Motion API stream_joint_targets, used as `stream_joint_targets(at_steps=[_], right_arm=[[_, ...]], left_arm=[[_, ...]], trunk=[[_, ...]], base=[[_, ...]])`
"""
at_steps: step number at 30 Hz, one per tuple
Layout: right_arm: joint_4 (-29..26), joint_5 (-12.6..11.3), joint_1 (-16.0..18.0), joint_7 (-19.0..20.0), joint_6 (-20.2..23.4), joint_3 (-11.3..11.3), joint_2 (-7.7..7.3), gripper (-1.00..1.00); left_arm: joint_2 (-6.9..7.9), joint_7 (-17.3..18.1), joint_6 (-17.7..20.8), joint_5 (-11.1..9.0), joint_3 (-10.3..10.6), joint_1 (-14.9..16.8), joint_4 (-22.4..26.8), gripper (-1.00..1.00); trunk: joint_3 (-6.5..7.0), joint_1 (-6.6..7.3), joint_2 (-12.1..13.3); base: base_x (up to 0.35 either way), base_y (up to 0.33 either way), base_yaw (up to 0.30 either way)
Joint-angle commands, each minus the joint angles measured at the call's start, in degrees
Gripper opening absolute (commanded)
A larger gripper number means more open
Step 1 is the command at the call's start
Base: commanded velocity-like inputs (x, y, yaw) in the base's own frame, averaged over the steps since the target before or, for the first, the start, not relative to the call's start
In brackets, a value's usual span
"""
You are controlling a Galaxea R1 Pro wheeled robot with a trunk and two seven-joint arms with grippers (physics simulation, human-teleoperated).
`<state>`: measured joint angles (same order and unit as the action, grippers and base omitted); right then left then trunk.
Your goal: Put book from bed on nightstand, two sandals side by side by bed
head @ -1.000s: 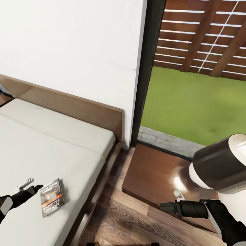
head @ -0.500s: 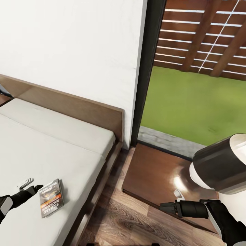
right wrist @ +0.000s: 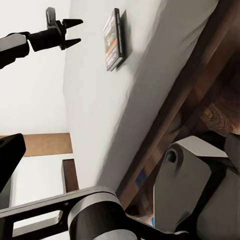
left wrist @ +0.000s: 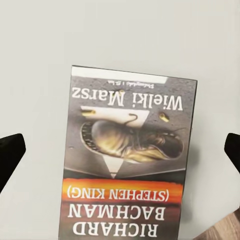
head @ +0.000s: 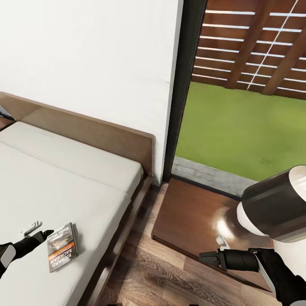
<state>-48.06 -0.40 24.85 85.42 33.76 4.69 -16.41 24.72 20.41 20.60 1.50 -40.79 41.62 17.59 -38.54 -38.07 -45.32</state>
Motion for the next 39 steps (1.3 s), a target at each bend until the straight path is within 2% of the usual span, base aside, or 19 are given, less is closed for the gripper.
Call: stream_joint_targets(at_steps=[1, 26, 32, 39], right_arm=[[0.0, 0.0, 0.0, 0.2, 0.6, 0.0, 0.01, 1.0], [0.0, 0.0, 0.0, 0.2, 0.6, 0.1, -0.01, 1.0], [0.0, 0.0, 0.0, 0.2, 0.6, 0.0, -0.02, 1.0], [0.0, 0.0, 0.0, 0.2, 0.6, 0.1, -0.01, 1.0]], left_arm=[[-0.03, 0.3, 0.5, 0.2, -0.5, 0.0, 0.1, 1.0], [-0.03, 0.3, 0.5, 0.2, -0.4, 0.0, 0.1, 1.0], [-0.03, 0.3, 0.5, 0.2, -0.4, 0.0, 0.1, 1.0], [-0.03, 0.3, 0.5, 0.2, -0.4, 0.0, 0.1, 1.0]], trunk=[[-0.23, -0.23, -0.5], [-4.72, -5.72, -10.5], [-4.72, -5.72, -10.5], [-5.98, -7.26, -13.3]], base=[[0.0, 0.0, 0.0], [0.0, 0.0, 0.0], [0.0, 0.0, 0.0], [0.0, 0.0, 0.0]])
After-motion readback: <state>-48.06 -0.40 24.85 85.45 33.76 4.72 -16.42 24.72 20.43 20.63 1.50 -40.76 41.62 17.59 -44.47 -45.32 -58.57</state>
